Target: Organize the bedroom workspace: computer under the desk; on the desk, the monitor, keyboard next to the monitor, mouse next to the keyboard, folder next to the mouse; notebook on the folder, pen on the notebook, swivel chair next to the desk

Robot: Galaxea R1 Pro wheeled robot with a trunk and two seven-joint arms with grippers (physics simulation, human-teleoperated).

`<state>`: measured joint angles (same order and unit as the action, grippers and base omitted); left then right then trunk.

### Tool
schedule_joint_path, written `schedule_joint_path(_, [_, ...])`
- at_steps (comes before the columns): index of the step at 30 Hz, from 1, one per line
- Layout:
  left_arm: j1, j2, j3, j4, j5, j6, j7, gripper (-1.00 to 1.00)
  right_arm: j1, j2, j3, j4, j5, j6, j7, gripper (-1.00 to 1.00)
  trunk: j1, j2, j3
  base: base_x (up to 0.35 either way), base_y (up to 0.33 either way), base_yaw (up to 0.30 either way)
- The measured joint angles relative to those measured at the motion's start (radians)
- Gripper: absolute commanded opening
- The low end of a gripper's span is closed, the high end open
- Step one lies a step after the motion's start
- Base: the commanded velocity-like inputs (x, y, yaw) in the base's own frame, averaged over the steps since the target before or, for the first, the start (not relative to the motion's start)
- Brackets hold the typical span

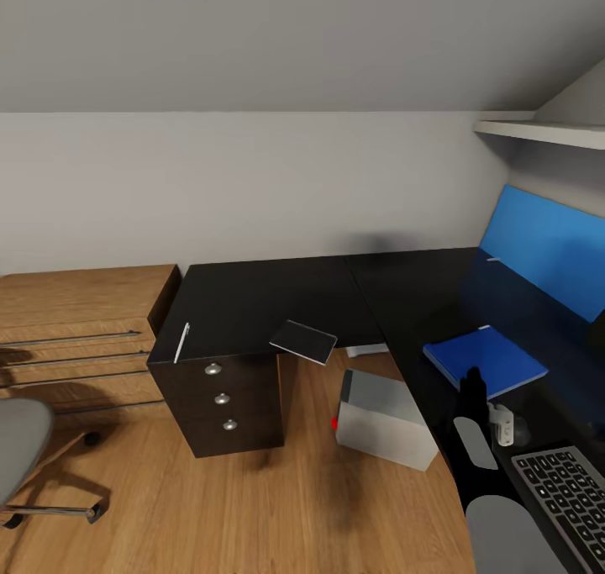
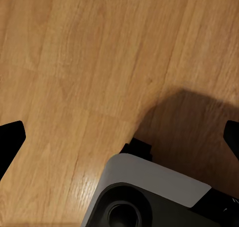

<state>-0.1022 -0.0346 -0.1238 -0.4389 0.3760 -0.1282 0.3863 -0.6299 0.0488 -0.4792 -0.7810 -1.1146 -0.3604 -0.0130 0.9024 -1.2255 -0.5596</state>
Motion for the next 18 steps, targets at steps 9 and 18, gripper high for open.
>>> schedule_joint_path(9, [0.0, 0.0, 0.0, 0.0, 0.0, 0.0, 0.0, 1.0, 0.0, 0.001, 0.001, 0.0, -0.001, 0.0, 0.001, 1.0, 0.0, 0.0, 0.0, 0.0, 0.0, 0.0])
schedule_joint_path(18, [0.0, 0.0, 0.0, 0.0, 0.002, 0.0, 0.001, 1.0, 0.0, 0.004, 0.002, -0.003, 0.001, -0.001, 0.004, 1.0, 0.0, 0.0, 0.0, 0.0, 0.0, 0.0])
